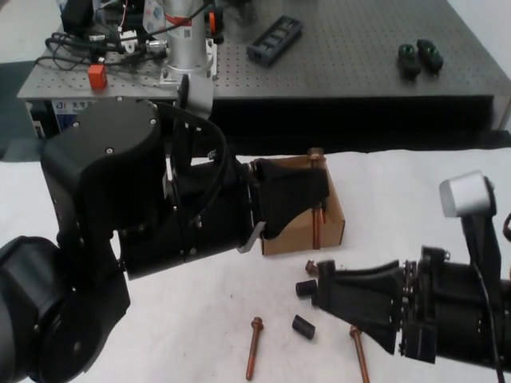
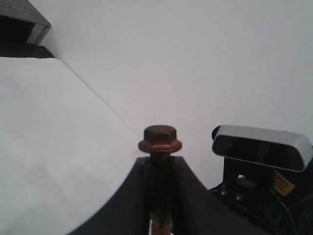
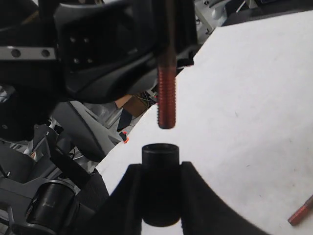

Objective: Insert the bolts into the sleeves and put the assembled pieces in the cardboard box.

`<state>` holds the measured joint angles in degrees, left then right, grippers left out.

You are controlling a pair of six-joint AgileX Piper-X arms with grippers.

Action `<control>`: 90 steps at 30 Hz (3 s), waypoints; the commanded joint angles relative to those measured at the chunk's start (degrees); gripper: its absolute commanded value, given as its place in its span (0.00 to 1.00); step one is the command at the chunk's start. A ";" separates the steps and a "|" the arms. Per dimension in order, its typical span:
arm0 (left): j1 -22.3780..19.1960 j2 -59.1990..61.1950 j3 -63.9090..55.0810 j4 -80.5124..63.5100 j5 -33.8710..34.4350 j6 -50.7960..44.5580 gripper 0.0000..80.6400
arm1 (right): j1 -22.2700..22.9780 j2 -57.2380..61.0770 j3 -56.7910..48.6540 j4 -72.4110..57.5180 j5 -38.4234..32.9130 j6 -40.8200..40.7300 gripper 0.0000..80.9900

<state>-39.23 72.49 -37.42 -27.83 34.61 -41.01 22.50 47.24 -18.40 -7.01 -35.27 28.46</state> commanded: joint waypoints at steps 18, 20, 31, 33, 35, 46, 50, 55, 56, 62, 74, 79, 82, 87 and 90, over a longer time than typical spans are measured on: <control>0.06 -0.64 -0.12 -1.47 2.08 -0.94 0.01 | 0.33 3.53 -2.33 -14.22 1.27 -0.20 0.00; 0.06 -0.64 -0.12 -1.47 2.08 -0.94 0.01 | 0.33 3.53 -2.33 -15.59 1.42 -0.20 0.00; 0.06 -0.64 -0.12 -1.47 3.60 -2.69 0.67 | 0.33 3.53 -2.33 -17.92 9.33 -6.48 0.00; 0.06 -0.64 -0.12 -1.47 2.55 -2.69 0.68 | -0.14 3.53 -2.33 -17.92 12.49 -9.10 0.00; 0.18 -0.64 -0.12 -1.47 1.05 -2.05 0.67 | -1.26 3.75 -2.33 -17.78 16.14 -11.74 0.00; 5.53 -0.64 -0.12 10.60 -7.21 8.77 0.66 | -7.74 30.46 -21.74 -2.61 24.54 -22.88 0.00; 6.74 -0.64 -0.12 14.59 -8.05 10.96 0.66 | -7.64 44.04 -34.03 5.09 32.29 -25.09 0.00; 7.19 -0.64 -0.12 17.98 -9.14 14.95 0.66 | -7.64 58.64 -49.68 16.10 37.40 -25.74 0.00; 7.19 -0.64 -0.12 18.30 -9.13 14.97 0.66 | -7.64 60.89 -51.52 16.94 37.82 -25.90 0.00; 7.19 -0.64 -0.12 18.82 -9.67 15.50 0.66 | -7.75 68.32 -58.88 20.85 39.62 -25.89 0.00; 7.19 -0.64 -0.12 19.17 -9.95 16.94 0.66 | -9.55 70.43 -59.32 22.66 41.77 -25.89 0.31; 7.19 -0.64 -0.12 19.17 -9.95 17.04 0.66 | -9.67 67.67 -59.32 20.70 36.50 -25.01 0.45; 7.19 -0.64 -0.12 19.17 -9.95 17.04 0.66 | -9.67 62.29 -59.32 20.59 34.67 -25.02 0.45; 7.19 -0.64 -0.12 19.17 -10.19 17.04 0.66 | -9.45 50.04 -54.65 34.86 38.11 -25.02 0.45; 7.19 -0.64 -0.12 19.17 -11.46 17.04 0.66 | -8.80 44.02 -48.25 42.73 38.52 -23.00 0.45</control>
<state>-32.18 72.35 -37.42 -8.47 23.79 -25.10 13.25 94.02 -70.69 28.91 2.88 4.06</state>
